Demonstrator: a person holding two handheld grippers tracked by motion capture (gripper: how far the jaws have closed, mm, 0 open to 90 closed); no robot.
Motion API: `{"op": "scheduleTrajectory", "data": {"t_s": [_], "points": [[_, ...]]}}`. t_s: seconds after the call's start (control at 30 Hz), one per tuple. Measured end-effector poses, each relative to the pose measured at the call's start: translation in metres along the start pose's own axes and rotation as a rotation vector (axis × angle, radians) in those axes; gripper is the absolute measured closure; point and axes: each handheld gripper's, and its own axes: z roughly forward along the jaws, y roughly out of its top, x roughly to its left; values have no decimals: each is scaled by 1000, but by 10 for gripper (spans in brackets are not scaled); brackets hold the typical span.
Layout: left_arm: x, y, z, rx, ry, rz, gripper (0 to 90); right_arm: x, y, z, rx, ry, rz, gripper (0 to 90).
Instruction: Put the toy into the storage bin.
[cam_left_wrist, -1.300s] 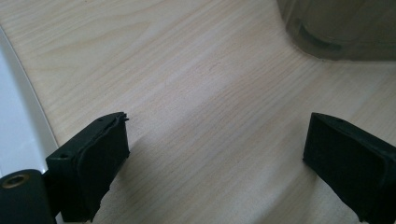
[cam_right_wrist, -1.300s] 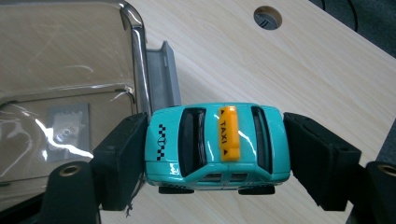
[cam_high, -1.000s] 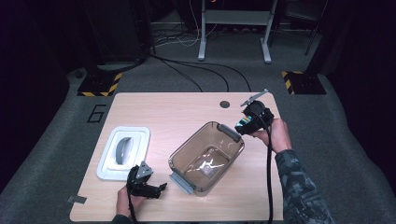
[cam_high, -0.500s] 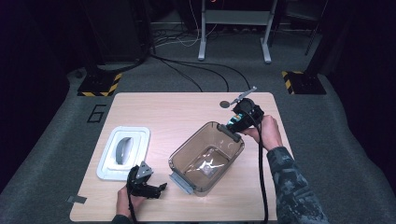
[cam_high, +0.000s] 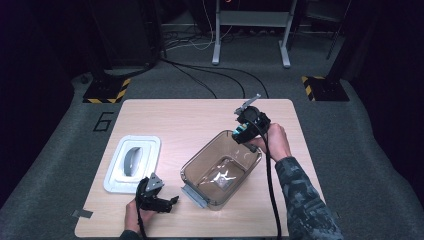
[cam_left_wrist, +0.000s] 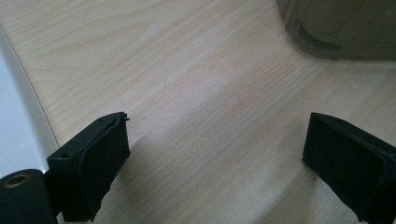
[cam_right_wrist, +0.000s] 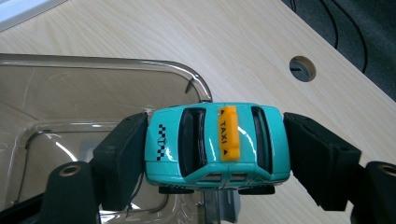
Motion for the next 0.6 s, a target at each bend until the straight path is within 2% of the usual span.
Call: {"op": "scheduleTrajectory", "data": {"t_s": [0.07, 0.33, 0.43, 0.6], "points": [[0, 0, 0, 0, 0, 0, 68, 5, 3, 4, 9, -16, -20, 243], [0, 0, 0, -1, -1, -3, 68, 19, 10, 17, 28, -8, -45, 243], [0, 0, 0, -2, -2, -4, 69, 25, 12, 23, 48, -35, -64, 243], [0, 0, 0, -3, -1, -6, 69, 36, 14, 36, 74, -49, -88, 242]]}}
